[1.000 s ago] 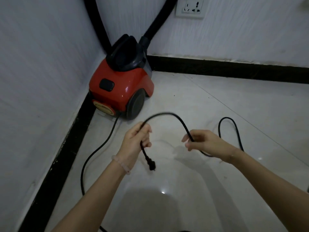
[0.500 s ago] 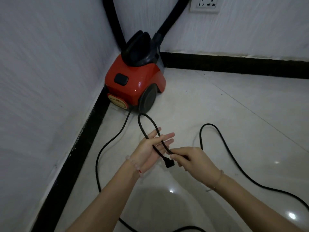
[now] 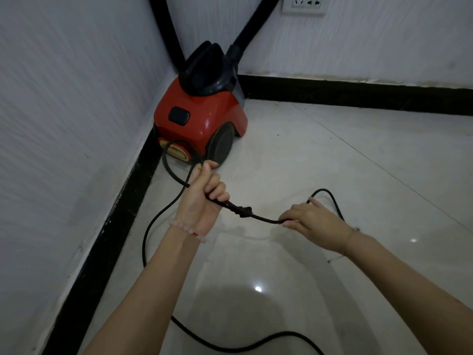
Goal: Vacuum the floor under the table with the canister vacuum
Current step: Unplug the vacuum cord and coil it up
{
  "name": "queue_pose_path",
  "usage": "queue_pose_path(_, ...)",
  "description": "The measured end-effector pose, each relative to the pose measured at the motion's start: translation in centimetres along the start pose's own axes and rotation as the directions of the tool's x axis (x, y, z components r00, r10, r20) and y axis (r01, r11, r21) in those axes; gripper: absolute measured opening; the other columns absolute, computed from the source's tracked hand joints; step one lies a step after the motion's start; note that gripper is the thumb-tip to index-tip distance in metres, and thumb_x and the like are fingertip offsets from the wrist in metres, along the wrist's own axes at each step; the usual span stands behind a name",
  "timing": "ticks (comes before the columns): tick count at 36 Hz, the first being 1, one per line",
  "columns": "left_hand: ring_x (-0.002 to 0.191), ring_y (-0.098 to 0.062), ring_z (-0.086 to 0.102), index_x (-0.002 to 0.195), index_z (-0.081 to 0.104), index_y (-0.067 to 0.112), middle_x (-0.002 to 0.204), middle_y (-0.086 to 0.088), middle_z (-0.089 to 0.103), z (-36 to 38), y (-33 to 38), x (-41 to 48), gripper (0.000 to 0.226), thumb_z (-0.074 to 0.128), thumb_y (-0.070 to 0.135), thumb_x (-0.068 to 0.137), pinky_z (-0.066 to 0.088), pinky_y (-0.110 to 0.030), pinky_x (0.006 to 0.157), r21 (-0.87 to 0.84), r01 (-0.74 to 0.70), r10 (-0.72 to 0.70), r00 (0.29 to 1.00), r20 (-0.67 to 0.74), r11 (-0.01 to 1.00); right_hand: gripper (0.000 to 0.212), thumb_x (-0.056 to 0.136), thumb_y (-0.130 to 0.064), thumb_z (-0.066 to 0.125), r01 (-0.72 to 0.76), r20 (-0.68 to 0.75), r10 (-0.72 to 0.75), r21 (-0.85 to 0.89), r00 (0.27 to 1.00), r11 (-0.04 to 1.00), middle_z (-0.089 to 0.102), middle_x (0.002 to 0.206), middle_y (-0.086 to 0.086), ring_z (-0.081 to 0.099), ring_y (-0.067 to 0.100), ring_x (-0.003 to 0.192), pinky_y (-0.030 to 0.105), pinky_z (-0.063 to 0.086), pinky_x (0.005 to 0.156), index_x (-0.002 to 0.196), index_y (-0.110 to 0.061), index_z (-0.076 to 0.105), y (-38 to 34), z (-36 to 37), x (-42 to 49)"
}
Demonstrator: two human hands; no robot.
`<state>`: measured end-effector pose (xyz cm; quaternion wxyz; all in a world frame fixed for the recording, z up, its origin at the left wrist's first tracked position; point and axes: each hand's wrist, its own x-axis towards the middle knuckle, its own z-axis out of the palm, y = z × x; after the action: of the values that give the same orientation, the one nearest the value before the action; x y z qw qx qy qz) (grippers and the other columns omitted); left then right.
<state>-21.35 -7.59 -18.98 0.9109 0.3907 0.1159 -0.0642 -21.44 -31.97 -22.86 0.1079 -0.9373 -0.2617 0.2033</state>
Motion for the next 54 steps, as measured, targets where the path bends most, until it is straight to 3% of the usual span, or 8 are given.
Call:
queue_pose_path(7, 0.032, -0.003, 0.029, 0.083, 0.052, 0.020, 0.044, 0.010, 0.034, -2.2, 3.5, 0.1, 0.017, 0.042, 0.030, 0.092, 0.025, -0.009, 0.032, -0.182, -0.001, -0.005, 0.999, -0.033, 0.983, 0.025, 0.100, -0.035, 0.038, -0.274, 0.181, 0.232, 0.266, 0.956, 0.924, 0.063, 0.085, -0.008, 0.059, 0.011, 0.087, 0.020, 0.040, 0.089, 0.107, -0.034, 0.062, 4.3, -0.2, -2.1)
queue_pose_path(12, 0.037, 0.001, 0.040, 0.082, 0.051, 0.015, 0.058, 0.006, 0.044, -1.8, 1.9, 0.2, 0.020, 0.040, 0.008, 0.098, 0.032, -0.008, 0.032, 0.126, 0.181, -0.165, 0.978, -0.124, 0.975, 0.018, 0.095, -0.027, 0.053, -0.209, -0.021, 0.245, 0.453, 0.969, 0.867, 0.062, 0.075, -0.015, 0.054, -0.001, 0.070, 0.007, 0.039, 0.061, 0.085, -0.028, 0.068, 2.4, -0.3, -2.1)
queue_pose_path(18, 0.113, -0.025, 0.064, 0.089, 0.055, 0.017, 0.117, -0.007, 0.068, 0.4, -4.5, -1.2, 0.011, 0.050, 0.012, 0.097, 0.048, -0.046, 0.097, 0.596, 0.373, -0.444, 0.896, -0.031, 0.711, 0.013, 0.090, -0.026, 0.060, -0.047, -0.235, 0.185, 0.493, 0.954, 0.869, 0.067, 0.088, -0.013, 0.061, 0.007, 0.086, 0.021, 0.046, 0.079, 0.089, -0.022, 0.072, -1.0, -2.1, 0.0)
queue_pose_path(26, 0.045, -0.008, 0.040, 0.106, 0.056, 0.011, 0.049, 0.006, 0.041, 1.6, -7.9, -2.9, 0.016, 0.061, 0.017, 0.091, 0.055, -0.028, 0.058, 0.603, 0.380, -0.461, 0.887, -0.024, 0.701, 0.011, 0.077, -0.028, 0.075, -0.018, -0.318, 0.277, 0.628, 0.907, 0.778, 0.068, 0.071, -0.009, 0.059, 0.003, 0.065, 0.017, 0.044, 0.065, 0.075, -0.019, 0.068, -1.3, -1.5, 0.3)
queue_pose_path(31, 0.034, -0.003, 0.024, 0.085, 0.061, 0.010, 0.041, 0.009, 0.025, 1.1, -6.5, -2.4, 0.017, 0.050, 0.016, 0.097, 0.023, -0.015, 0.036, 0.331, 0.368, -0.392, 0.920, 0.005, 0.869, 0.012, 0.083, -0.025, 0.069, -0.064, -0.150, 0.344, 0.840, 0.927, 0.539, 0.059, 0.075, 0.006, 0.056, 0.012, 0.064, 0.020, 0.049, 0.062, 0.089, -0.015, 0.064, -0.2, -0.3, -0.9)
queue_pose_path(38, 0.034, -0.002, 0.032, 0.089, 0.058, 0.015, 0.045, 0.007, 0.036, -0.7, -4.1, -0.4, 0.009, 0.049, 0.019, 0.089, 0.031, -0.012, 0.036, -0.146, 0.261, -0.262, 0.965, 0.006, 0.954, 0.020, 0.093, -0.007, 0.054, -0.156, 0.011, 0.302, 0.874, 0.953, 0.461, 0.055, 0.075, 0.004, 0.056, 0.012, 0.062, 0.019, 0.053, 0.065, 0.099, -0.019, 0.068, 0.3, 3.0, -2.4)
queue_pose_path(48, 0.069, -0.012, 0.059, 0.127, 0.049, 0.004, 0.099, -0.012, 0.066, -0.6, -7.0, -0.4, 0.046, 0.068, 0.012, 0.085, 0.053, -0.025, 0.066, 0.232, 0.362, -0.314, 0.923, -0.221, 0.903, 0.033, 0.094, -0.015, 0.054, 0.069, -0.289, 0.111, 0.546, 0.951, 0.835, 0.055, 0.072, -0.011, 0.053, 0.001, 0.067, 0.016, 0.042, 0.069, 0.124, -0.025, 0.062, -3.8, 2.3, -1.1)
queue_pose_path(54, 0.064, -0.014, 0.060, 0.088, 0.060, 0.008, 0.057, 0.001, 0.059, 0.3, -7.9, -0.8, 0.002, 0.062, 0.008, 0.090, 0.056, -0.028, 0.072, 0.344, 0.315, -0.270, 0.947, -0.173, 0.884, 0.029, 0.095, -0.022, 0.052, 0.107, -0.225, -0.014, 0.405, 0.974, 0.908, 0.053, 0.072, -0.003, 0.049, 0.009, 0.066, 0.027, 0.041, 0.066, 0.121, -0.026, 0.063, -4.9, 2.4, -1.4)
